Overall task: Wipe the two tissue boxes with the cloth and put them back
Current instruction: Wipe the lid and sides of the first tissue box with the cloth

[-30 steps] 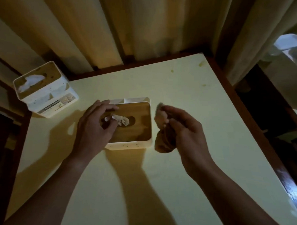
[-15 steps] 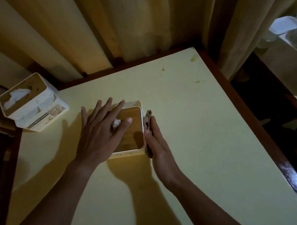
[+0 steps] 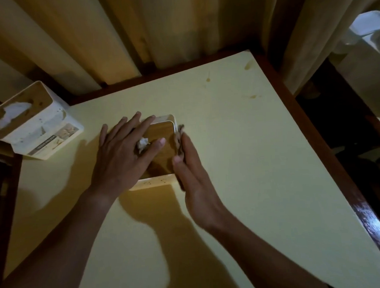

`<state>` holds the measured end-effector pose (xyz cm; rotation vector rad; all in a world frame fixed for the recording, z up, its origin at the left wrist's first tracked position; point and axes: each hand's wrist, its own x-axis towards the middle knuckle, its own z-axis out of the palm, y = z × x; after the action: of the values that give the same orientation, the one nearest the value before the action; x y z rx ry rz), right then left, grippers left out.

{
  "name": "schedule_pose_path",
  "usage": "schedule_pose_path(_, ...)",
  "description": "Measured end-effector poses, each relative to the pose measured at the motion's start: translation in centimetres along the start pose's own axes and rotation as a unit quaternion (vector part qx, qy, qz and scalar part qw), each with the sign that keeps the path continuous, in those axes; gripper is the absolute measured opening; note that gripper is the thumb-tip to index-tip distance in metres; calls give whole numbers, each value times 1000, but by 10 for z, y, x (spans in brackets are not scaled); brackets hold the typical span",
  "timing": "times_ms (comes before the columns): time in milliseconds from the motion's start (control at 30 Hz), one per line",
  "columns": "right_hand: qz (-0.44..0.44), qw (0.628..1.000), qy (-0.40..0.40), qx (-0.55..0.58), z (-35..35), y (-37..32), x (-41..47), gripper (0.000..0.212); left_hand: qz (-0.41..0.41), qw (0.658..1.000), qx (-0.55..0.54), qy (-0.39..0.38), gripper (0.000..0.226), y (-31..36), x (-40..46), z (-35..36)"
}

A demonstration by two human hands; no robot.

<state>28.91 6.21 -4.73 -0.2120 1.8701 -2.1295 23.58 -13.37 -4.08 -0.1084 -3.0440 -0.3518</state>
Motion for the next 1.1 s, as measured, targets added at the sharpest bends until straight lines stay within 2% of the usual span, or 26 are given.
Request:
schedule_pose_path(67, 36, 999, 3, -32, 0, 13, -7, 66, 2, 1000, -4, 8, 71, 0, 1, 0)
schedule_pose_path(133, 75, 996, 9, -53, -3, 17, 12, 66, 9, 1000, -4, 9, 69, 0, 0, 1)
schedule_pose_path(233, 116, 993, 18, -28, -10, 7, 58, 81, 22, 1000, -7, -1, 64, -3, 0, 0)
schedule_pose_path(300, 110, 993, 37, 6, -7, 0, 71, 92, 49, 999, -10, -17, 61, -8, 3, -2)
schedule_pose_path(367, 69, 996, 58, 27, 4, -7, 54, 97, 87, 995, -14, -40, 60, -11, 7, -5)
schedule_pose_path(500, -25, 998, 40, 51, 40, 10, -31, 76, 130, 990, -36, -52, 65, -12, 14, -9)
schedule_pose_path(567, 3, 998, 55, 42, 42, 23, -39, 75, 138, 988, -42, -47, 65, -12, 13, -9)
schedule_pose_path(667, 82, 993, 89, 1, 21, 30, 9, 92, 137, 989, -37, -49, 66, -14, 13, -9)
schedule_pose_path(733, 93, 991, 91, 8, 6, 27, 41, 111, 136, 989, -32, -54, 66, -14, 14, -9)
schedule_pose_path(800, 95, 991, 89, 19, -1, 22, 56, 120, 133, 989, -29, -58, 66, -13, 13, -9)
schedule_pose_path(833, 83, 992, 88, 23, -1, 16, 55, 118, 132, 989, -29, -58, 65, -13, 12, -9)
schedule_pose_path(933, 18, 995, 94, 32, 15, 4, 28, 81, 132, 989, -34, -52, 63, -12, 11, -9)
schedule_pose_path(967, -7, 995, 87, 36, 22, 8, 16, 77, 130, 990, -37, -50, 63, -11, 10, -9)
schedule_pose_path(1033, -31, 995, 85, 34, 34, 29, -6, 77, 126, 990, -38, -46, 64, -11, 10, -10)
schedule_pose_path(1100, 0, 996, 87, 21, 36, 45, -11, 79, 127, 990, -37, -41, 64, -10, 10, -11)
